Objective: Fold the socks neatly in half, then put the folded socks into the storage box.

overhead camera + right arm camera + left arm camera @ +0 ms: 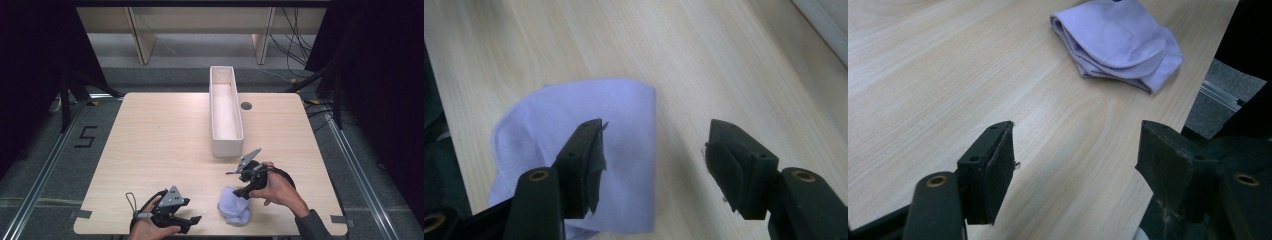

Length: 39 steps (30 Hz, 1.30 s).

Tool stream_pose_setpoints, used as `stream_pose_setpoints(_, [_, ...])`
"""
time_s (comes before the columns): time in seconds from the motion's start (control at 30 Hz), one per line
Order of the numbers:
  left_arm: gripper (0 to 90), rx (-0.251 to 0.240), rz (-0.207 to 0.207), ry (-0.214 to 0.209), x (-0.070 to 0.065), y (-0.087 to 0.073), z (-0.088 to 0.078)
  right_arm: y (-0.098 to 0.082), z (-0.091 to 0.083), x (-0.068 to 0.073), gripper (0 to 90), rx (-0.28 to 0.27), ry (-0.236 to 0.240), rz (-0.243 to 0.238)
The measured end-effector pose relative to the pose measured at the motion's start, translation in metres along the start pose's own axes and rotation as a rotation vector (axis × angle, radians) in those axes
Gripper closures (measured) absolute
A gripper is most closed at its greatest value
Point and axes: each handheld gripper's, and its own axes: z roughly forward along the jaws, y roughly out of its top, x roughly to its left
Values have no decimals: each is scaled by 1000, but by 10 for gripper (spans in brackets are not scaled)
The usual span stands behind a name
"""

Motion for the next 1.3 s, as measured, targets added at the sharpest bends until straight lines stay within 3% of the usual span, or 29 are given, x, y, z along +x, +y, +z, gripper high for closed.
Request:
stream_pose_setpoints(0.03, [304,1,0,1,0,0,0,0,1,0,399,-3,2,-15])
stream_pose_setpoints(0.1, [304,-3,-5,4,1,-1,-1,-1,2,2,398,10,16,14])
stream_pose_setpoints(0.17, [304,2,-1,9,1,-1,-1,0,4,1,398,5,10,-24])
stream_pose_setpoints(0.27, [304,3,-2,7,1,-2,-1,0,4,4,397,17,15,0])
stream_pose_setpoints(0.3, [304,1,-5,2,1,-2,-1,0,5,4,396,13,16,-19])
stream_pose_setpoints(0.33, [304,5,-4,5,0,-2,-1,0,5,7,395,25,24,24])
stream_pose_setpoints(0.43, [304,1,-9,6,0,-2,-2,0,6,6,392,17,20,-24])
stream_pose_setpoints(0.53, [304,3,-11,8,1,-3,-3,0,7,6,391,21,26,-29])
stream_pose_setpoints(0.57, [303,4,-10,10,2,-3,-3,0,7,9,391,33,34,15])
stream_pose_setpoints(0.67, [303,21,10,10,3,-2,-6,0,9,8,387,33,31,-28])
stream_pose_setpoints(0.77, [304,3,-11,11,2,-3,-4,0,10,8,372,33,35,-21])
stream_pose_setpoints(0.83, [304,22,6,17,4,-3,-4,-1,10,9,358,35,51,-8])
stream_pose_setpoints(0.93, [304,9,-12,10,3,-4,-3,-2,11,11,337,40,58,1])
stream_pose_setpoints(1.07, [304,3,-20,9,2,-4,-2,-2,14,11,329,43,64,-15])
stream_pose_setpoints(1.1, [304,26,7,10,4,-4,-3,-2,15,12,327,48,60,-8])
stream_pose_setpoints(1.17, [303,15,-8,10,2,-4,-2,-2,17,11,325,44,63,-30])
stream_pose_setpoints(1.23, [304,21,0,11,2,-4,-2,-2,19,12,324,54,64,-29])
stream_pose_setpoints(1.27, [304,21,-1,11,2,-5,-1,-2,20,14,325,61,60,-2])
stream_pose_setpoints(1.3, [304,20,-2,9,2,-5,-1,-2,21,13,325,59,65,-25])
